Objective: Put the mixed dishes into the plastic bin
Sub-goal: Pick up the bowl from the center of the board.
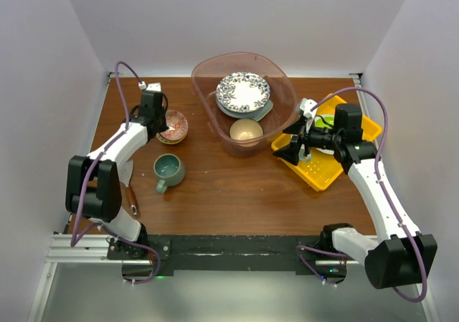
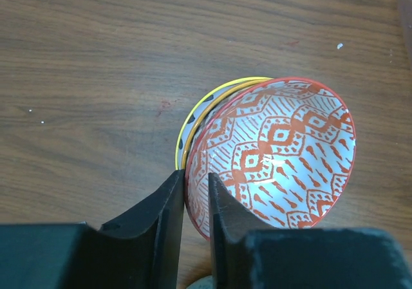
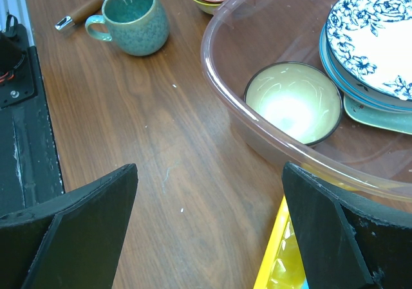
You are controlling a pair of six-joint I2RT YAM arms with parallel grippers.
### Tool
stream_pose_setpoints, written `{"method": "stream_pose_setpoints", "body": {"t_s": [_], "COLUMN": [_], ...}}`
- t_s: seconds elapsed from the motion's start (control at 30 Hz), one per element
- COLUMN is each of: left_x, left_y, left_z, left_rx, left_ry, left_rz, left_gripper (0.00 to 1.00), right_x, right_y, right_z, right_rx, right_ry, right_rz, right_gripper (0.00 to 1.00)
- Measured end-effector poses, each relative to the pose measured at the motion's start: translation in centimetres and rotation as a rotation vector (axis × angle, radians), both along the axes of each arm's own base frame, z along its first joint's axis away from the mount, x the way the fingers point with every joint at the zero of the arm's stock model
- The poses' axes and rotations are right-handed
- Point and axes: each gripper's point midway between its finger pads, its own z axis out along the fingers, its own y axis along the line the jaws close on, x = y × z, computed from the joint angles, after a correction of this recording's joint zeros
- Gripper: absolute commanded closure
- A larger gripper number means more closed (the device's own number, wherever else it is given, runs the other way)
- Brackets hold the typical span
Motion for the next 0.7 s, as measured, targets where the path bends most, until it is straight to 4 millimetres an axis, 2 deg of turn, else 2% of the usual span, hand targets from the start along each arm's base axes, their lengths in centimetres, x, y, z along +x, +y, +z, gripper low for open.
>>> {"method": "stream_pose_setpoints", "body": {"t_s": [0.17,0.43,0.53,0.7], "left_x": [0.0,-0.1,-0.4,-0.8], "left_y": [0.3,0.1,-0.1,-0.3], "left_z": [0.0,0.6,1.8,5.2], "left_rx": [0.014,0.006,-0.008,-0.032], "left_ry": [0.007,-0.003,-0.024,-0.108], "left_rz": [0.007,0.002,-0.008,-0.02], "left_gripper": [0.99,1.0,1.0,1.0], "right_x": [0.0,0.0,0.0,0.0], "right_y": [0.0,0.0,0.0,0.0], "right_z": [0.0,0.0,0.0,0.0], "right_rx": [0.0,0.0,0.0,0.0], "right_ry": [0.0,0.0,0.0,-0.001], "right_rz": [0.0,0.0,0.0,0.0], "right_gripper": [0.02,0.02,0.02,0.02]}}
